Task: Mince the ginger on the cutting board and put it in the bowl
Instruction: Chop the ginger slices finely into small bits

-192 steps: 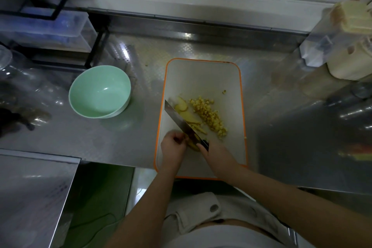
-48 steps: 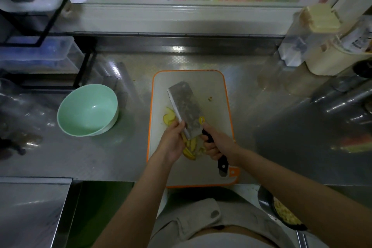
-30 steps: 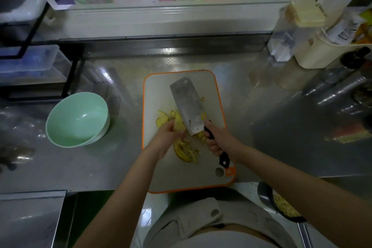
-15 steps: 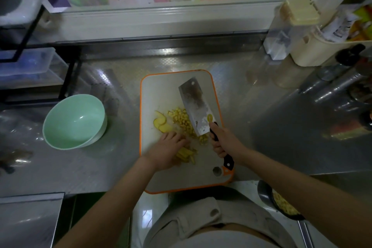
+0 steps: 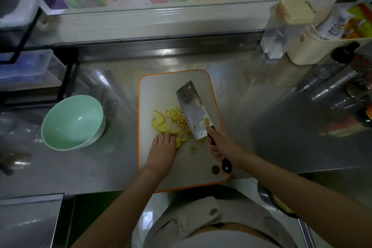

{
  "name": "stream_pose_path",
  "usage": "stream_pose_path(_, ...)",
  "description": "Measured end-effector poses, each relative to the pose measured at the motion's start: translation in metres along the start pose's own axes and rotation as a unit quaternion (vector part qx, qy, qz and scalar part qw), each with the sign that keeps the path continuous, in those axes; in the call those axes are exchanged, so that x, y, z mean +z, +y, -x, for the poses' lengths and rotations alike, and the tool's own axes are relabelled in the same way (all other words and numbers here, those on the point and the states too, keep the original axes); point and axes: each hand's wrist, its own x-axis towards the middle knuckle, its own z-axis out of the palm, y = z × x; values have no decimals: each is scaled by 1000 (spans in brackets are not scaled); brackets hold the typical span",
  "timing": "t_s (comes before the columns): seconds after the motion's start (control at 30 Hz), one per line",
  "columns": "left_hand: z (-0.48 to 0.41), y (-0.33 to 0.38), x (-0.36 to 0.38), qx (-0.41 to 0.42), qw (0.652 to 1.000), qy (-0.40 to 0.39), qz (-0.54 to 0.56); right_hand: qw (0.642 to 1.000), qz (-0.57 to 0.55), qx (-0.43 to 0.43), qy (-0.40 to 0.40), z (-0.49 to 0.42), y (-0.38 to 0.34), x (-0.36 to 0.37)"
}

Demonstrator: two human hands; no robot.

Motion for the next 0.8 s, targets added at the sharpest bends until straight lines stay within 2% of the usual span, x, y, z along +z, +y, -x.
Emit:
stream_pose_path(0.13, 2, 6, -6, -73, 996, -43, 41, 1000, 2, -7, 5, -1, 1, 3)
stream_pose_path(0.23, -1, 4, -8, -96, 991, -32, 90, 1000, 1, -9, 2, -2, 3, 3)
stream_pose_path(0.53, -24, 17, -15, -116, 985, -45, 117, 1000, 7, -12, 0, 3, 6, 5)
stream_pose_path(0.7, -22, 19, -22, -102, 979, 13, 174, 1000, 2, -14, 15, 5, 7, 8)
stream_pose_path(0.8, -19, 13, -34, -118, 955, 85, 258, 1000, 0, -6, 23, 3, 8, 8)
